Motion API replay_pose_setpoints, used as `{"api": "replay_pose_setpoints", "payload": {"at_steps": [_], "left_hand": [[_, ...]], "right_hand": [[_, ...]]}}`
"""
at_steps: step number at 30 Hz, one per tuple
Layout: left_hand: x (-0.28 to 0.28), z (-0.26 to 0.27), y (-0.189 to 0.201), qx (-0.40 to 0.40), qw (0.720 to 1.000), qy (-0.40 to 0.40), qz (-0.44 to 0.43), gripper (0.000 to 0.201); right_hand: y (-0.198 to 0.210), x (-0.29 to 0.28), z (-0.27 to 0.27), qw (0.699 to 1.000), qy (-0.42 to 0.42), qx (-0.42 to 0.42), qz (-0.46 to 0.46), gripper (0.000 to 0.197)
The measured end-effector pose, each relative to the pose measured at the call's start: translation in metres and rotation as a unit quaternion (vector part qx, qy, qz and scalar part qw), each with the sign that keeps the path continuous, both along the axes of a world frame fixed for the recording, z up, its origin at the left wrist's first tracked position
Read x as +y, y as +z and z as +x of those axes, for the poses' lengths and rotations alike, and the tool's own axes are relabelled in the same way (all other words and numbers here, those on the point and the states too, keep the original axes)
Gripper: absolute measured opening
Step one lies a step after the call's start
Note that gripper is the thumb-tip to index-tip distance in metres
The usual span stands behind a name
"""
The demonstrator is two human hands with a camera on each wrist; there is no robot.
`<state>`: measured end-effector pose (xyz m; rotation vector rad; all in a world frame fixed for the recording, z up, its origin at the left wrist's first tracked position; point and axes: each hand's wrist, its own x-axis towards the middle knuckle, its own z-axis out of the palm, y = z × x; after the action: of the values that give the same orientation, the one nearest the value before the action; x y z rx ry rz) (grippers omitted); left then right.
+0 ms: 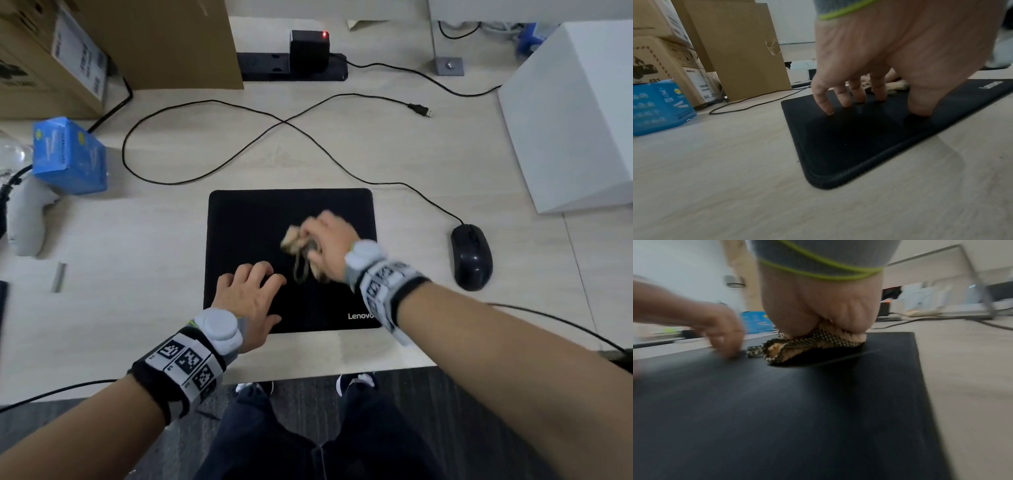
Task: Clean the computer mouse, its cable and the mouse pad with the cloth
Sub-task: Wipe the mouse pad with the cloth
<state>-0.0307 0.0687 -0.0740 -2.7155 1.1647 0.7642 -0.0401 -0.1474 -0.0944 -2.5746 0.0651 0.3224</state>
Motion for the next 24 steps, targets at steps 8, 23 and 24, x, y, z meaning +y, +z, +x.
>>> {"api": "replay_pose_setpoints", "payload": {"at_steps": [8,23,24], "left_hand": [[-0.006,0.001,0.007,0.023,0.999,0.000,0.026,0.061],[-0.035,0.010,0.005,-0.009,0.999,0.018,0.028,0.072],[-0.036,0.008,0.004,-0.010,0.999,0.022,0.030,0.073]], "right_hand": [[0.003,-0.003,0.032,0.992,-0.124,0.008,0.015,0.030],[-0.005,-0.029,-0.061,0.999,0.007,0.003,0.037,0.034],[-0.006,-0.037,-0.041,0.999,-0.037,-0.005,0.035,0.033]]}}
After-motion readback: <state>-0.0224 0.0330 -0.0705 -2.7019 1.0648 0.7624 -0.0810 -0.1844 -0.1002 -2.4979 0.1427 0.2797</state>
